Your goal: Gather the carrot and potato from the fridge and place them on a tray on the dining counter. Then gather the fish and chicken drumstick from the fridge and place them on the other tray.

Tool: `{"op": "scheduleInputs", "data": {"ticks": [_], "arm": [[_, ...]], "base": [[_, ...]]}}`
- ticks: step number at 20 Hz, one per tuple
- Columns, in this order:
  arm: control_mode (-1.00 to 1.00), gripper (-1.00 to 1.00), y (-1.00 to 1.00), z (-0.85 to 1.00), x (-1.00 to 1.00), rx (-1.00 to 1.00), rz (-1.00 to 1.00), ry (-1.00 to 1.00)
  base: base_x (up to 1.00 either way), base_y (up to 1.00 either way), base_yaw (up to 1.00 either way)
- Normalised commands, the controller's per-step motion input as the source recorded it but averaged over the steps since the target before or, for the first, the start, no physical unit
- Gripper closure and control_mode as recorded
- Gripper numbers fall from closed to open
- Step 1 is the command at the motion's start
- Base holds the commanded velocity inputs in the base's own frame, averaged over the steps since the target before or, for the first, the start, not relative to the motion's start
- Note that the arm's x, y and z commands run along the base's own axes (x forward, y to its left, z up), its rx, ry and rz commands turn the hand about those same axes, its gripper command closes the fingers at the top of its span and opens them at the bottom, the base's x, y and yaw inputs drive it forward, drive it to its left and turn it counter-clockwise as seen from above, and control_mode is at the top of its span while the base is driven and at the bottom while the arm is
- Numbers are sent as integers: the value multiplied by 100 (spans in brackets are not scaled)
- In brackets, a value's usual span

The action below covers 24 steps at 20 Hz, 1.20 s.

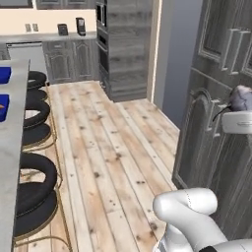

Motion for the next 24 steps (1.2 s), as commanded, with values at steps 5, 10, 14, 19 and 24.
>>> {"op": "scheduleInputs", "data": {"ticks": [5,10,14,19,24], "arm": [[100,100,0,0,0,0,0,0],[100,100,0,0,0,0,0,0],[100,100,0,0,0,0,0,0],[100,100,0,0,0,0,0,0],[100,100,0,0,0,0,0,0]], "base": [[100,-29,15],[100,-27,15],[100,-26,16],[100,-23,17],[100,-17,20]]}}
